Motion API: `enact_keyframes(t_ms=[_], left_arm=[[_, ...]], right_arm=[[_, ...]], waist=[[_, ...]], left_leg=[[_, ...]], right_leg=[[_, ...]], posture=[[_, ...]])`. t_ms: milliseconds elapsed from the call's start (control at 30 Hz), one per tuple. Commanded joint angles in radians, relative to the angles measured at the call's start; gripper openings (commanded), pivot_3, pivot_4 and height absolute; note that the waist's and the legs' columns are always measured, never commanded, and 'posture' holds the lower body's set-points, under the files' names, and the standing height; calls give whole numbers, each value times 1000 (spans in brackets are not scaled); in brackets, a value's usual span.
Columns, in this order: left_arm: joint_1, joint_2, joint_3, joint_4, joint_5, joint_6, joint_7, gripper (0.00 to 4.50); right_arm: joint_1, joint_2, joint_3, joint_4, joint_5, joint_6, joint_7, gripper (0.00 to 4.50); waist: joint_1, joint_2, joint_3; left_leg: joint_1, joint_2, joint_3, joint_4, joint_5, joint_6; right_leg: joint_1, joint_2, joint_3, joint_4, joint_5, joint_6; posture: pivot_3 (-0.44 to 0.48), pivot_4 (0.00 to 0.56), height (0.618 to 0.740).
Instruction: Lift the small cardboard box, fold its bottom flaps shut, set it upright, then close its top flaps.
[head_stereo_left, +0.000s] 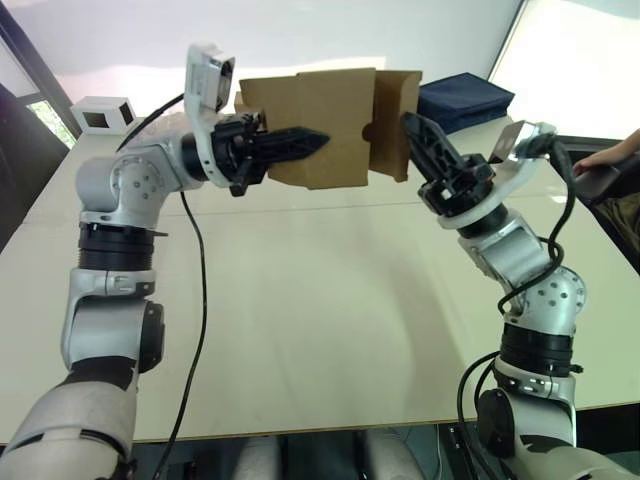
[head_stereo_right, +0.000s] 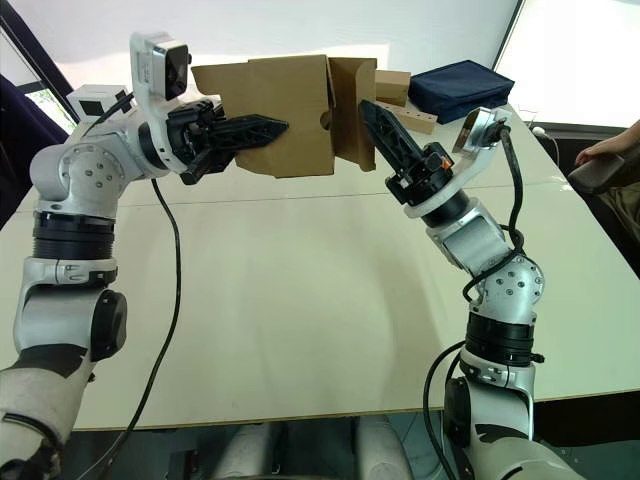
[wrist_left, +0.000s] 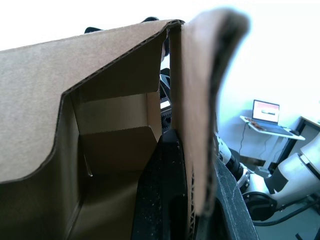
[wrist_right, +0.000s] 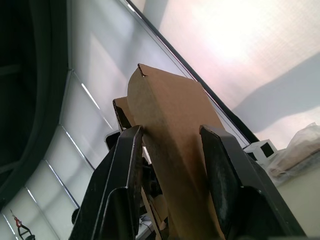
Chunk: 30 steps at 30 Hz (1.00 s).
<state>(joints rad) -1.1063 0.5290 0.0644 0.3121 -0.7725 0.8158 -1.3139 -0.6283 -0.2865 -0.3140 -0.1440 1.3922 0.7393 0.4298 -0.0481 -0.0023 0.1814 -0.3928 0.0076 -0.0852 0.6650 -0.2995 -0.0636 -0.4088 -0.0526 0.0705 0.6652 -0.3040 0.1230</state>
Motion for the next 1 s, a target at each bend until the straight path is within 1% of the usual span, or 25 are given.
enact_keyframes(t_ms=[33, 467, 733, 1000], left_arm=[[-23, 5, 28, -19, -5, -15, -4, 0], [-18, -7, 18, -21, 18, -46, 19, 0], [-10, -16, 12, -15, 35, -59, 20, 0], [-19, -20, 21, -1, 36, -61, 20, 0]], right_arm=[[-19, 14, 23, -44, -31, -24, 3, 1795], [-26, 49, 79, -107, -121, -66, -43, 1795], [-18, 68, 89, -155, -81, -59, -80, 1795], [9, 89, 91, -170, 9, -37, -101, 1795]], waist=[[0, 0, 0], [0, 0, 0], [0, 0, 0], [0, 0, 0]], left_leg=[[0, 0, 0, 0, 0, 0], [0, 0, 0, 0, 0, 0], [0, 0, 0, 0, 0, 0], [0, 0, 0, 0, 0, 0]], right_leg=[[0, 0, 0, 0, 0, 0], [0, 0, 0, 0, 0, 0], [0, 0, 0, 0, 0, 0], [0, 0, 0, 0, 0, 0]], posture=[[0, 150, 740], [0, 150, 740], [0, 150, 740], [0, 150, 740]])
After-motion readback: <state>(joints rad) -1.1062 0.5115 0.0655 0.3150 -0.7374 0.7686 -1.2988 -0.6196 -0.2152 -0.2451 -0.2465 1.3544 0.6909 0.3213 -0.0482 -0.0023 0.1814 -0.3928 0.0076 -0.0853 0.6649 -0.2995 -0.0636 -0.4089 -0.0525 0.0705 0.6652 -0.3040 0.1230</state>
